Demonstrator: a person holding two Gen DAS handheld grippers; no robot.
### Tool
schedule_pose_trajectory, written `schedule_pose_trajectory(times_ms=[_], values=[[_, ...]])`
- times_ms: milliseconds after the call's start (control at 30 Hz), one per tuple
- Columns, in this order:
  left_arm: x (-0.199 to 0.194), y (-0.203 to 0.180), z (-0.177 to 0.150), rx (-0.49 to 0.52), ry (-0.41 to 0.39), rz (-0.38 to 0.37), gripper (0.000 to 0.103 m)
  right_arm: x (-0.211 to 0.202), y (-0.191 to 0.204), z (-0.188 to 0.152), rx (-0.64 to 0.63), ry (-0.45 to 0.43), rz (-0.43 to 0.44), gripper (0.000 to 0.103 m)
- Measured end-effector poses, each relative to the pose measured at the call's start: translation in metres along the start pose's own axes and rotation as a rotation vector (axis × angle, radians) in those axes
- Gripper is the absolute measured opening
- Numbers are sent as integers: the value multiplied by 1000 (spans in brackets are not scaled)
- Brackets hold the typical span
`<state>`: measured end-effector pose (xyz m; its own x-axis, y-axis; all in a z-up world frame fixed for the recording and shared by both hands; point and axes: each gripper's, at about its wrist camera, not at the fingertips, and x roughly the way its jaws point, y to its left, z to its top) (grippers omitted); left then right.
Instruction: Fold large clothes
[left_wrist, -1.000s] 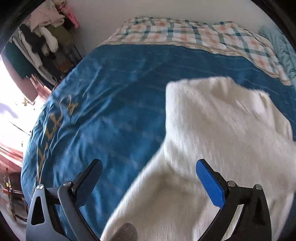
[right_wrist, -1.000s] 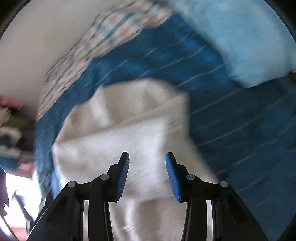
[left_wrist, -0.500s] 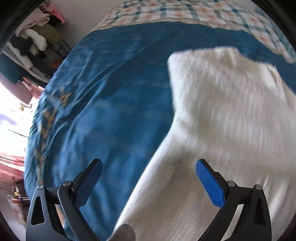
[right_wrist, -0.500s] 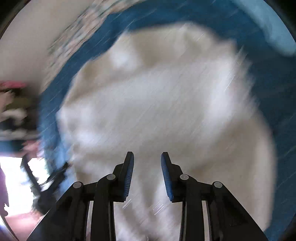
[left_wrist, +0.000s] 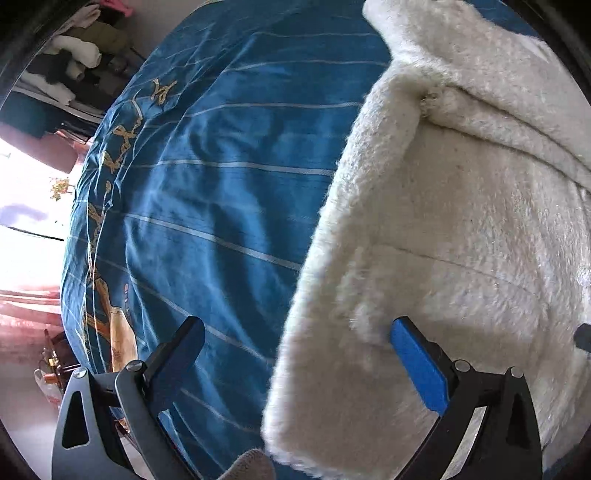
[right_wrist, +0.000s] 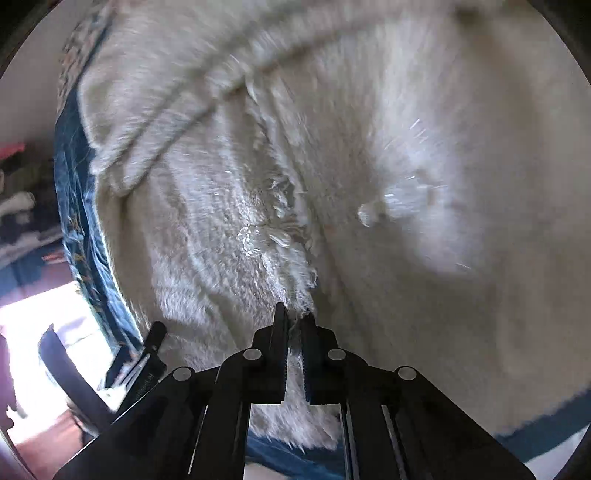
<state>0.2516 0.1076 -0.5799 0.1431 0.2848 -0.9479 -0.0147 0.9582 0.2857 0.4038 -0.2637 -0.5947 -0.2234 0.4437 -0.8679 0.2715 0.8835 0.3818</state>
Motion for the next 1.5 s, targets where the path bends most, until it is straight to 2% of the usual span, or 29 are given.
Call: schedule_pose_trajectory(times_ms=[33,100,167,200,267,300,367,433,467,500,567,700,767,800,900,933,967,1000,1033,1100,1133,1167,1233,1267,1367,1467,1500], values=[[-2,0,-2,5,-2,-7,103,-5,2,-2,-21,-17,-41,6],[-5,-4,-7,35,-6,-7,103,-4,-2,-5,-83,29,-92,7],[-11,-7,-10,61,-3,-10,103,-3,-2,0,-43,75,-61,21],[-13,-7,-11,66,-5,-17,103,-9,-1,3,-33,63,-56,25],[-18,-8,-11,76,-21,-27,103,-32,5,8,-59,-36,-84,43],[-19,-9,-11,83,-32,-25,103,-38,10,20,-81,-77,-121,45],[-16,-15,-11,105,-39,-20,103,-32,11,25,-96,-61,-175,45],[-12,-19,-12,112,-31,-20,103,-14,3,30,-109,-7,-229,43],[-9,-21,-13,115,-23,-25,103,-7,-1,29,-113,-9,-253,31],[-7,-22,-13,118,-17,-27,103,-2,0,28,-115,-28,-283,28],[-5,-23,-15,127,-14,-26,103,1,5,27,-101,-54,-301,15],[-7,-17,-17,135,-25,-33,103,3,40,17,-44,-80,-243,9],[-10,-11,-17,136,-34,-31,103,2,55,12,-21,-87,-187,8],[-11,-8,-16,133,-40,-33,103,4,74,11,-2,-92,-158,8],[-15,-2,-15,131,-63,-28,103,-12,80,13,16,-76,-57,7],[-16,-2,-15,135,-69,-24,103,-13,74,13,15,-50,-29,6],[-16,-3,-14,138,-70,-19,103,-4,71,18,17,22,20,6],[-17,-5,-14,140,-68,-15,103,5,66,19,22,94,14,7],[-19,-7,-13,135,-65,-17,103,6,60,19,25,107,-3,9],[-30,-11,-13,122,-77,-27,103,-10,53,14,24,69,27,20],[-35,-13,-13,118,-86,-29,103,-26,46,9,18,32,41,36],[-44,-19,-14,113,-103,-31,103,-35,37,3,9,5,33,47],[-52,-31,-18,108,-112,-27,103,-51,10,-3,10,-25,-6,47],[-54,-39,-21,105,-113,-24,103,-44,-4,-5,22,-10,-28,47],[-52,-68,-32,111,-110,28,103,-10,-50,-1,26,101,-57,47],[-57,-91,-38,72,-113,80,103,-18,-47,16,-40,143,-10,47],[-63,-98,-39,50,-125,104,103,-34,-44,23,-81,111,13,48]])
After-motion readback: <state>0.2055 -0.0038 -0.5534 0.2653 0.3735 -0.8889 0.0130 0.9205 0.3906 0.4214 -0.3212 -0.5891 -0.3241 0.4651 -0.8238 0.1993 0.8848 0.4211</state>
